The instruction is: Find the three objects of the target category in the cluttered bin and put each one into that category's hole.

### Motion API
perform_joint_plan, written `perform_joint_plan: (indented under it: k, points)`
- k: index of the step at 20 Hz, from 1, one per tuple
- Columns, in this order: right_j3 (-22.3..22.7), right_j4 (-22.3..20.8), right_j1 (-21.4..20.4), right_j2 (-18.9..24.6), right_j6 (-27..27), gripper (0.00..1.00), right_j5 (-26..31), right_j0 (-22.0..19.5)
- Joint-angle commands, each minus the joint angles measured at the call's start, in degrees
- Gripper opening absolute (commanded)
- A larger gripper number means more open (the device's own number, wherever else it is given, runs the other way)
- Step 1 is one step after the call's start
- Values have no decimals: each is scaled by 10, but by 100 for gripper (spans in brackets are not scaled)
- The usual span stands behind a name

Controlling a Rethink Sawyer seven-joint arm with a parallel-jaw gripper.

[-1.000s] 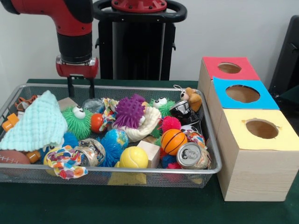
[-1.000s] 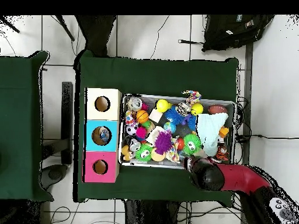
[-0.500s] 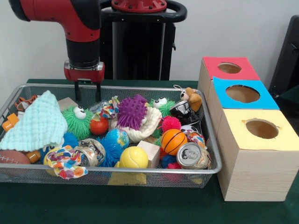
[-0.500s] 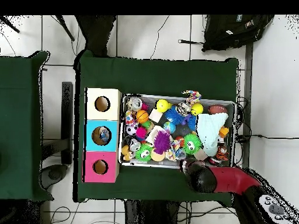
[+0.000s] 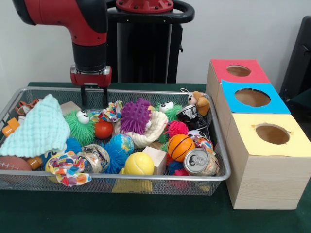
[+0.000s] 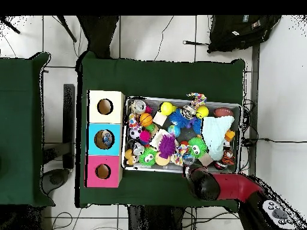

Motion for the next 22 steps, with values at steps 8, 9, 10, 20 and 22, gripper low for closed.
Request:
perform_joint_plan:
  k: [8,9,10,20,22]
  points:
    - [20,40,-45,30,52,100,22,8]
    - [21,43,-50,30,51,100,27,10]
    - [21,45,-52,30,50,100,29,11]
    - [25,49,-75,22,42,100,41,25]
    - [30,54,-83,25,37,100,50,23]
